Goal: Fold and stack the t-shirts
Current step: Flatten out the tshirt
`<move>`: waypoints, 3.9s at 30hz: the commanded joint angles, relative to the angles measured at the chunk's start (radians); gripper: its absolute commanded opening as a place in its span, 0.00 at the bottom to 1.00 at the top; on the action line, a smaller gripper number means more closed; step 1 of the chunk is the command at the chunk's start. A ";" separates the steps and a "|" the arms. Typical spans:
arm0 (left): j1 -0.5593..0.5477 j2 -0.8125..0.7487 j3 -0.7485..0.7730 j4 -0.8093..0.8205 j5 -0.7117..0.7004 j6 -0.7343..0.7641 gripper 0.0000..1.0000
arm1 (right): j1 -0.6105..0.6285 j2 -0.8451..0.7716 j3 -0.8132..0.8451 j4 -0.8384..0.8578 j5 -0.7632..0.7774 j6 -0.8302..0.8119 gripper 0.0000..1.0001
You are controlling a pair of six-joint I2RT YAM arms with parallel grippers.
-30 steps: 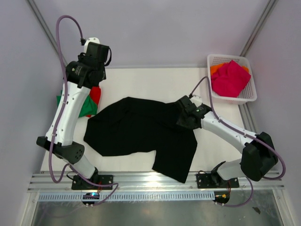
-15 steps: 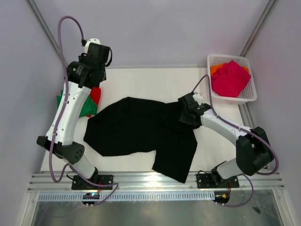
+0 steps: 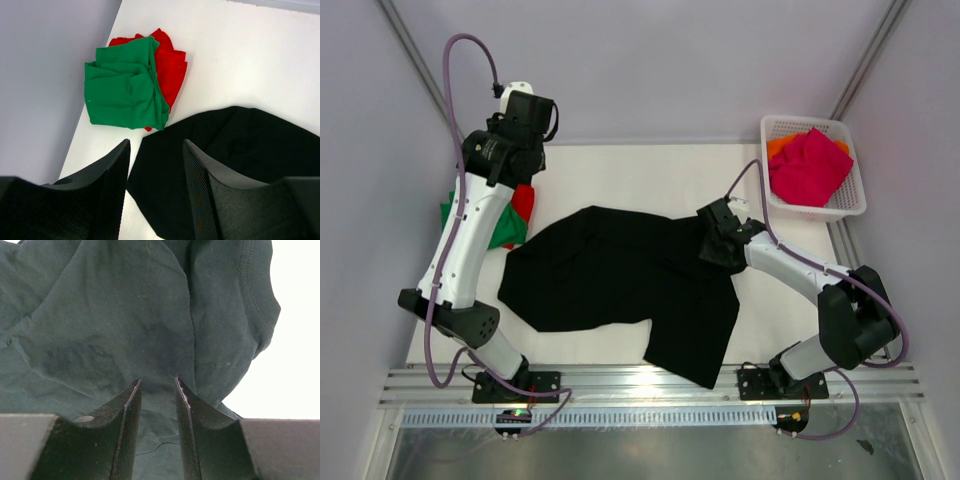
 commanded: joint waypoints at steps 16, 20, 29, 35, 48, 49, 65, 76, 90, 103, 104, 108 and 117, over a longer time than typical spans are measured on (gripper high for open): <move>-0.001 -0.019 0.005 0.027 -0.015 0.001 0.49 | -0.001 0.015 -0.030 -0.024 0.071 0.021 0.37; -0.001 -0.018 0.005 0.027 -0.012 -0.002 0.49 | -0.002 0.014 -0.032 -0.027 0.074 0.026 0.37; -0.001 -0.015 0.001 0.032 -0.005 -0.005 0.49 | -0.004 0.015 -0.022 -0.044 0.087 0.019 0.37; -0.001 -0.011 -0.004 0.033 0.001 -0.008 0.49 | -0.002 0.017 -0.024 -0.048 0.091 0.026 0.37; -0.001 -0.011 -0.012 0.035 0.001 -0.007 0.50 | -0.002 0.034 -0.051 -0.038 0.077 0.039 0.37; -0.002 -0.013 -0.012 0.035 0.001 -0.007 0.50 | -0.002 0.035 -0.053 -0.036 0.075 0.041 0.37; -0.001 -0.011 -0.013 0.037 -0.001 -0.005 0.49 | -0.002 0.040 -0.071 0.036 0.015 0.007 0.03; -0.001 -0.008 -0.082 0.050 0.111 -0.057 0.45 | -0.019 0.032 0.025 0.035 0.069 -0.013 0.03; -0.002 -0.048 -0.501 0.107 0.303 -0.227 0.36 | -0.081 0.060 0.240 0.018 0.064 -0.077 0.03; -0.073 0.073 -0.693 0.081 0.257 -0.396 0.41 | -0.134 0.095 0.277 0.038 0.021 -0.103 0.03; -0.076 0.091 -0.694 0.080 0.243 -0.398 0.41 | -0.136 0.097 0.277 0.042 0.015 -0.102 0.03; -0.081 0.139 -0.687 0.095 0.165 -0.376 0.45 | -0.144 0.109 0.277 0.044 0.002 -0.108 0.03; -0.116 0.285 -0.605 0.156 0.146 -0.251 0.50 | -0.163 0.112 0.261 0.050 -0.009 -0.115 0.03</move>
